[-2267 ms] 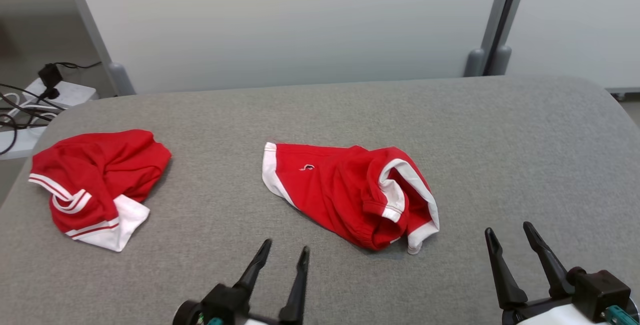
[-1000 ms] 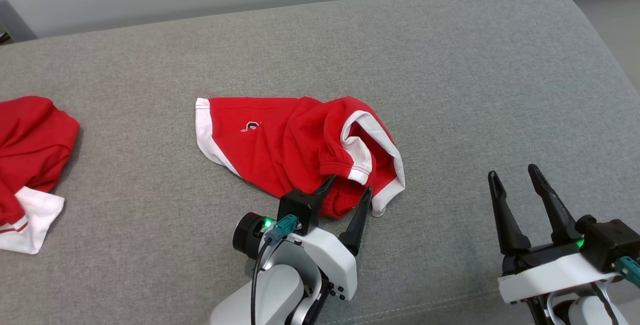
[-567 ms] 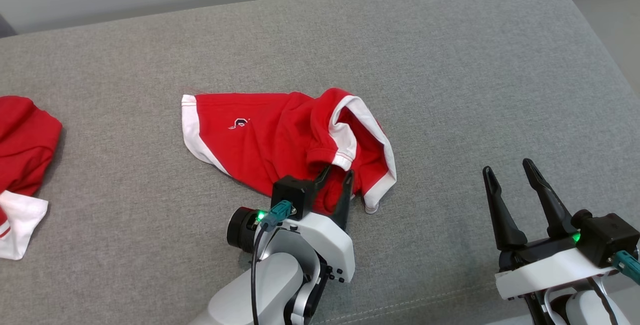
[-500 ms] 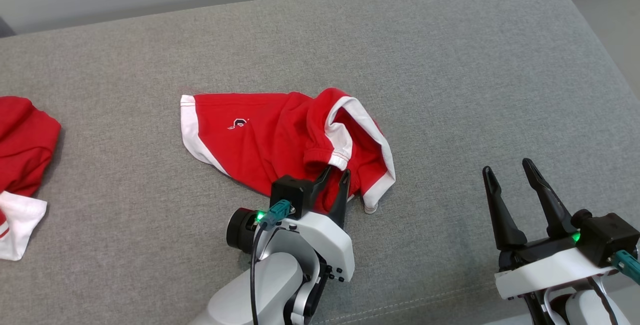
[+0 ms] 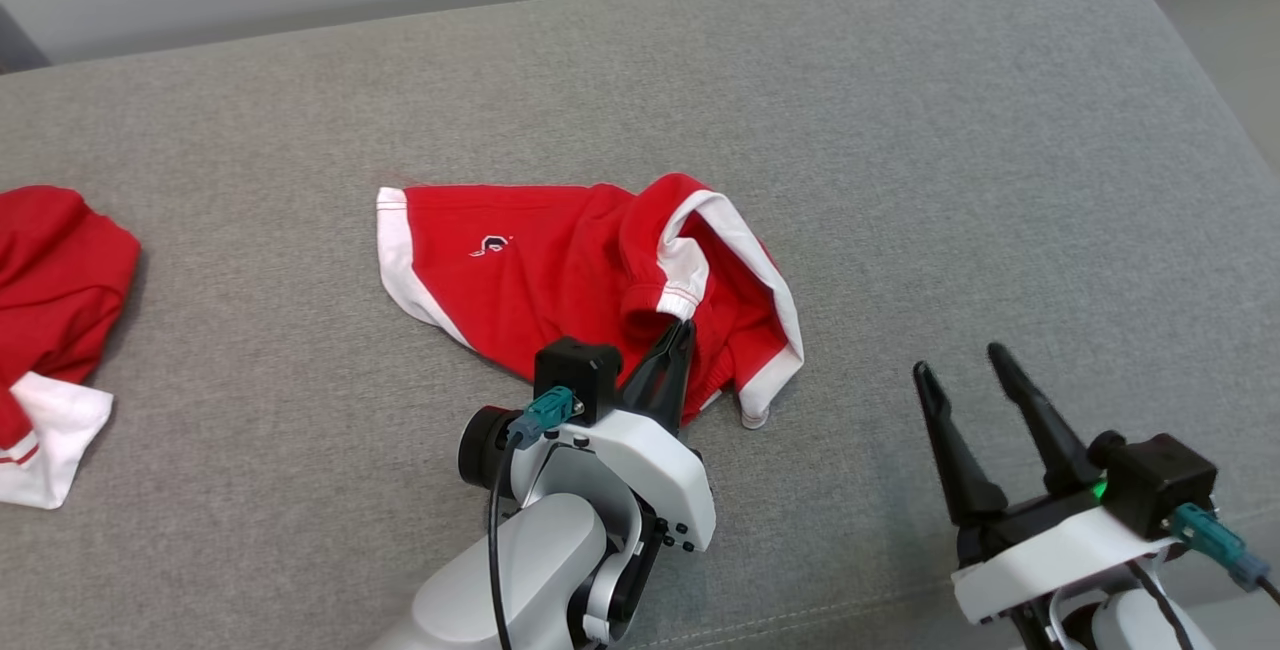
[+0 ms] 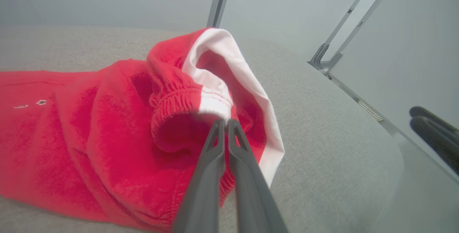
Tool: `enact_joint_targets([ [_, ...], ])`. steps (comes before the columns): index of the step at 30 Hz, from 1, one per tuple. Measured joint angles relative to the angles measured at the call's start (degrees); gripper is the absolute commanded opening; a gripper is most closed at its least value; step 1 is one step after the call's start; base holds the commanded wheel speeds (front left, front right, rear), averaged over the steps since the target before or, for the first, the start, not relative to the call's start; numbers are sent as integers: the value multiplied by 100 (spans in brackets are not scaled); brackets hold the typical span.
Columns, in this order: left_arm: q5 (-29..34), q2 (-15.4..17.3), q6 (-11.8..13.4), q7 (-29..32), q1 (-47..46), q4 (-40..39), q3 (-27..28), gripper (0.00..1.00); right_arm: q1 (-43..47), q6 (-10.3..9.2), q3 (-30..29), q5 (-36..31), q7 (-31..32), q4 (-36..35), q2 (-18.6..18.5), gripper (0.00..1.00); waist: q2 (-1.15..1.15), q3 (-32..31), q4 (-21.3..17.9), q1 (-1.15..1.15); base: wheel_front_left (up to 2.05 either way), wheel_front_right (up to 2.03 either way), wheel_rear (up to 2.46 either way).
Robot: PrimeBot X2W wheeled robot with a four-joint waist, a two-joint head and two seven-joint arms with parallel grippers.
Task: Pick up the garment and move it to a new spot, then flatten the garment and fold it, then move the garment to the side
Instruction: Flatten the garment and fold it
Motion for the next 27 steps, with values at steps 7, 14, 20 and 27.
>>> enact_joint_targets([
  [7, 357, -5, -23, 0, 4, -194, 83, 0, -78, 0, 513, 327, 0, 542, -220, 100, 0, -111, 234, 0, 0, 0, 0],
  [14, 678, -5, -14, 0, 65, -303, 202, 0, -432, 0, 1079, 561, 0, 1141, -322, 100, 0, -174, 540, 0, 0, 0, 0],
  [20, 850, -5, -13, 0, 95, -404, 316, 0, -784, 0, 1635, 627, 0, 1804, -342, 100, 0, -194, 814, 0, 0, 0, 0],
  [27, 972, -8, -13, -1, 175, -513, 311, 0, -1041, 0, 1747, 534, 0, 2446, -250, 81, 0, -139, 1073, 0, 0, 0, 0],
])
